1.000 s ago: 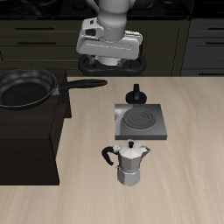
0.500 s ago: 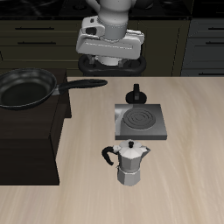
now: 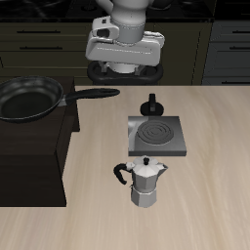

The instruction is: Place the moka pot on the stove

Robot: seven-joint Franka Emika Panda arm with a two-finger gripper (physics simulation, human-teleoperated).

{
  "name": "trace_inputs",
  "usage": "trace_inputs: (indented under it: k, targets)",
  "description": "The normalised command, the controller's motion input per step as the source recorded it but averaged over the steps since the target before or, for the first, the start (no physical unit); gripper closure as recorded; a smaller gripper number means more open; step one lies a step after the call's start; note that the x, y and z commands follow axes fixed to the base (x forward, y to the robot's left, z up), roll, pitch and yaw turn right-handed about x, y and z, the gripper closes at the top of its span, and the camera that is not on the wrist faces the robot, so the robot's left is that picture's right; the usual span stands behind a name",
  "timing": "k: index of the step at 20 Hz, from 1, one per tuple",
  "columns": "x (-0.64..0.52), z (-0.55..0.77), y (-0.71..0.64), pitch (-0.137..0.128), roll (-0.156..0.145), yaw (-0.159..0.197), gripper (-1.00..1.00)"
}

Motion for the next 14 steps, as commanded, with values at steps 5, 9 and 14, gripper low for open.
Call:
trace_inputs:
  k: [5, 9, 14]
  targets:
    - [0.27, 0.01, 0.11, 0.019, -0.003, -0.001, -1.00]
    - [0.14, 0.03, 0.09, 0.002, 0.012, 0.001, -1.00]
    - [0.23, 0.02, 0.07, 0.008, 0.004, -0.007, -1.00]
